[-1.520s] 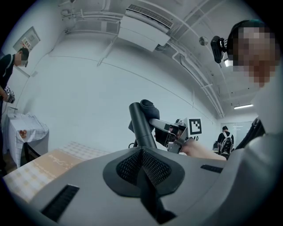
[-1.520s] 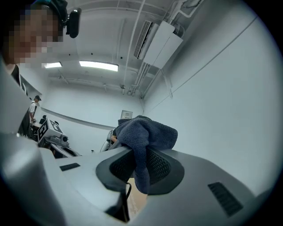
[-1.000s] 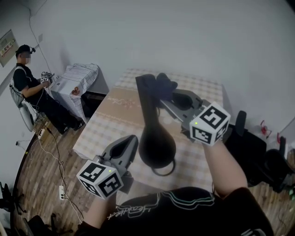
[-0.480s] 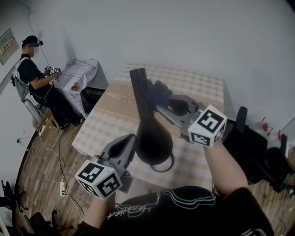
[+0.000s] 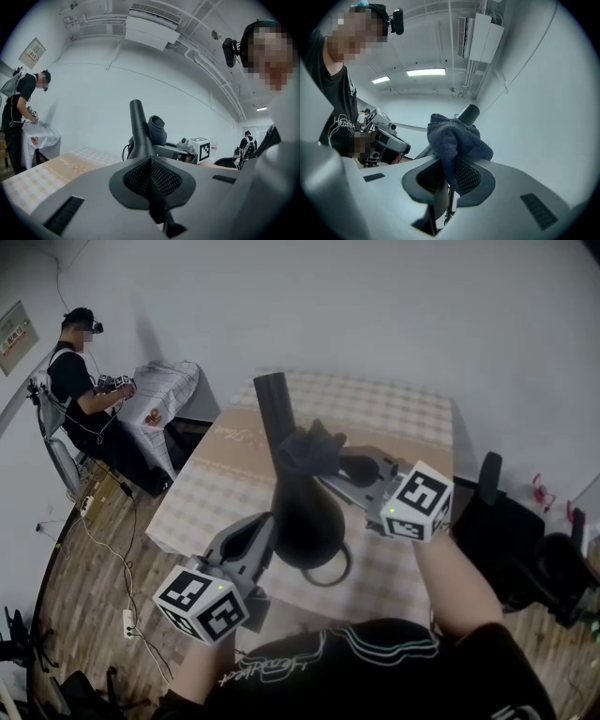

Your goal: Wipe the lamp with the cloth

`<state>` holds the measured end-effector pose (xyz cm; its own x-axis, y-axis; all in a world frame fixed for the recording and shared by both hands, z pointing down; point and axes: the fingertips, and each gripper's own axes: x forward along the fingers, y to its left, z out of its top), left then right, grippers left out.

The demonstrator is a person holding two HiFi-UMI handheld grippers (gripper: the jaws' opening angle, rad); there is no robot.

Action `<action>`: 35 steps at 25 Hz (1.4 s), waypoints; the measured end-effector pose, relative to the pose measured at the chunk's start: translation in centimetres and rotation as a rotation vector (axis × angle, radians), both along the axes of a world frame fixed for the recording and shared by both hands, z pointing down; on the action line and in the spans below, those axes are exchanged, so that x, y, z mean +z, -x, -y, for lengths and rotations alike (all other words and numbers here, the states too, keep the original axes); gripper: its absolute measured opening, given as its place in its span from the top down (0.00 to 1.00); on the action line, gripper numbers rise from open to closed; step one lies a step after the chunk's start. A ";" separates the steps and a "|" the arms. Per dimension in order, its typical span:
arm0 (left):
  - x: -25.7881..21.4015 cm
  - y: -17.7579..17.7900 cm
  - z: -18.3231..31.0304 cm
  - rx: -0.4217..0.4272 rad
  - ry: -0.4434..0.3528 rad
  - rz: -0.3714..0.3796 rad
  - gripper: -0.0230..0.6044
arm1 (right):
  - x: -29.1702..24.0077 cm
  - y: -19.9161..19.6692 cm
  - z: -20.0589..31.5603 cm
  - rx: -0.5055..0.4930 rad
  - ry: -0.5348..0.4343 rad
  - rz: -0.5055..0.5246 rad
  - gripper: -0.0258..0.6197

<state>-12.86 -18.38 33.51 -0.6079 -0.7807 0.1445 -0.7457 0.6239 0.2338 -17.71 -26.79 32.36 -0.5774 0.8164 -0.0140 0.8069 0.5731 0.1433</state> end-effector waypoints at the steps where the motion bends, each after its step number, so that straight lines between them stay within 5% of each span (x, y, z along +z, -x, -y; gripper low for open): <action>1: 0.1 -0.1 0.0 -0.002 -0.001 0.000 0.96 | 0.2 -0.2 0.0 -0.006 0.002 -0.002 0.87; 35: 4.3 -1.8 -2.5 -0.073 -0.076 -0.134 0.96 | 10.7 -4.1 3.8 -0.002 0.022 -0.213 0.87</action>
